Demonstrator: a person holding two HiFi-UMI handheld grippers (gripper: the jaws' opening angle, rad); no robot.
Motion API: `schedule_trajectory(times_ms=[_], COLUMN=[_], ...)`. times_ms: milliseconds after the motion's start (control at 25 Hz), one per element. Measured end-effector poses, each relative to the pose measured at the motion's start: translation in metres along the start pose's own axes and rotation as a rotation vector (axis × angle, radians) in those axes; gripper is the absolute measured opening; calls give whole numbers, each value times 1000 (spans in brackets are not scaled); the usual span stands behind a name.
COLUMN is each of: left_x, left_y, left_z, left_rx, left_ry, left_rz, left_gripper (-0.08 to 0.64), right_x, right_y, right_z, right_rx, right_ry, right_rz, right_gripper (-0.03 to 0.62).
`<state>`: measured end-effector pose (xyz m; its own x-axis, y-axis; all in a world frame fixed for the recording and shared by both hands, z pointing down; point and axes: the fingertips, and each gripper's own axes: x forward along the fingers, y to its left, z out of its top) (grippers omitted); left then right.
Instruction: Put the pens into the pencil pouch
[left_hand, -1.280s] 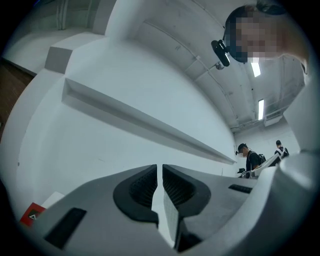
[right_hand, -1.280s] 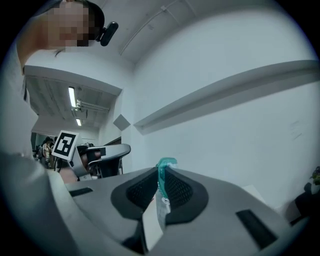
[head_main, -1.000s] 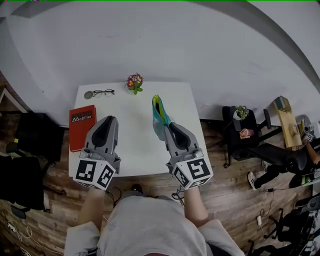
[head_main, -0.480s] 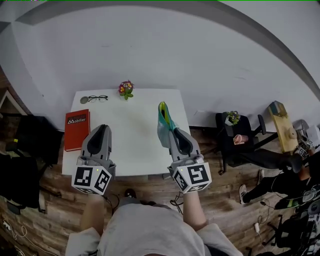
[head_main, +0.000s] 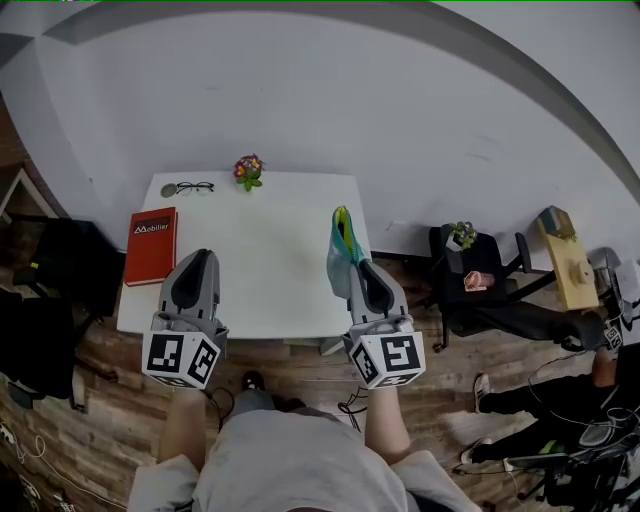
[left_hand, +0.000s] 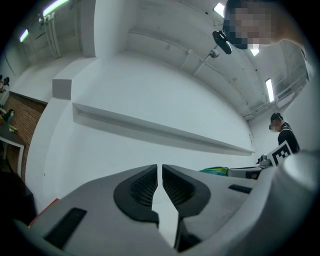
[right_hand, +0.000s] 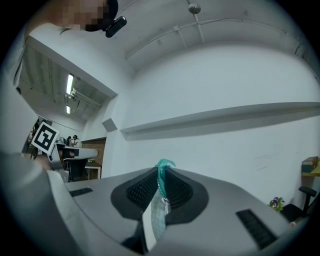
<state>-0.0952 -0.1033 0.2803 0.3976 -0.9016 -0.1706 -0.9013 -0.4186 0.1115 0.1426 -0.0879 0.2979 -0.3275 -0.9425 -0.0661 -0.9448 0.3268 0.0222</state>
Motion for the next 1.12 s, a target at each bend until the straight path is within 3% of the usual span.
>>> schedule_trajectory(times_ms=[1120], left_x=[-29], left_y=[-37], left_z=[7], left_rx=[38], left_ry=[-43], left_rz=[18], left_gripper=[51], right_x=[-44], right_y=[-11], right_z=[4], right_rx=[7], right_ry=[-26], right_rz=[-17], right_gripper=[57])
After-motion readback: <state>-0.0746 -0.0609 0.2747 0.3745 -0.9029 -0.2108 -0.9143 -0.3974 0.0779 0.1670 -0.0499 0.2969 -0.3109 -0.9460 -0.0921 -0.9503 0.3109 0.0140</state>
